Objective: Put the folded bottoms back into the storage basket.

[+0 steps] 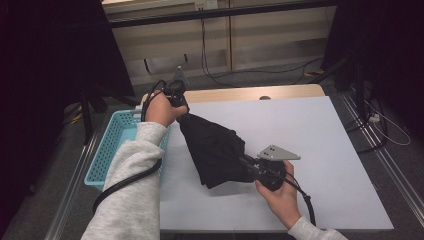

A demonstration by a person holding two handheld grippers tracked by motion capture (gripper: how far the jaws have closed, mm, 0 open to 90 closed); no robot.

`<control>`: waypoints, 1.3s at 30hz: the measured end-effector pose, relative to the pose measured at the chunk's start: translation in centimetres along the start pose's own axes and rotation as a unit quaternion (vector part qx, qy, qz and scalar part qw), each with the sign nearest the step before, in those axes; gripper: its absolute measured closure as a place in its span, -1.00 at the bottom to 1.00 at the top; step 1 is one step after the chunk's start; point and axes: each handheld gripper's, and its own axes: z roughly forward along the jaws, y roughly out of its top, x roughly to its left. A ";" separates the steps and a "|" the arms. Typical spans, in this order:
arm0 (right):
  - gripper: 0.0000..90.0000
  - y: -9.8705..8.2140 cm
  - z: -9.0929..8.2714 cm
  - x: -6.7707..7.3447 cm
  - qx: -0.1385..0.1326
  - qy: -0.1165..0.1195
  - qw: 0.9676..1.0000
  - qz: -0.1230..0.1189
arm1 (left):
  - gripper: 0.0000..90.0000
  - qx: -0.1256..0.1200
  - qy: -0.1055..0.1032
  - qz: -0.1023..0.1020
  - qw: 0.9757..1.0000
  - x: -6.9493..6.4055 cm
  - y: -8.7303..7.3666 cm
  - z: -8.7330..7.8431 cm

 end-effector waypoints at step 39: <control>0.80 5.2 2.0 4.0 -0.052 0.038 0.998 -0.028 | 0.87 -0.021 0.042 -0.033 0.998 3.8 -0.4 -8.2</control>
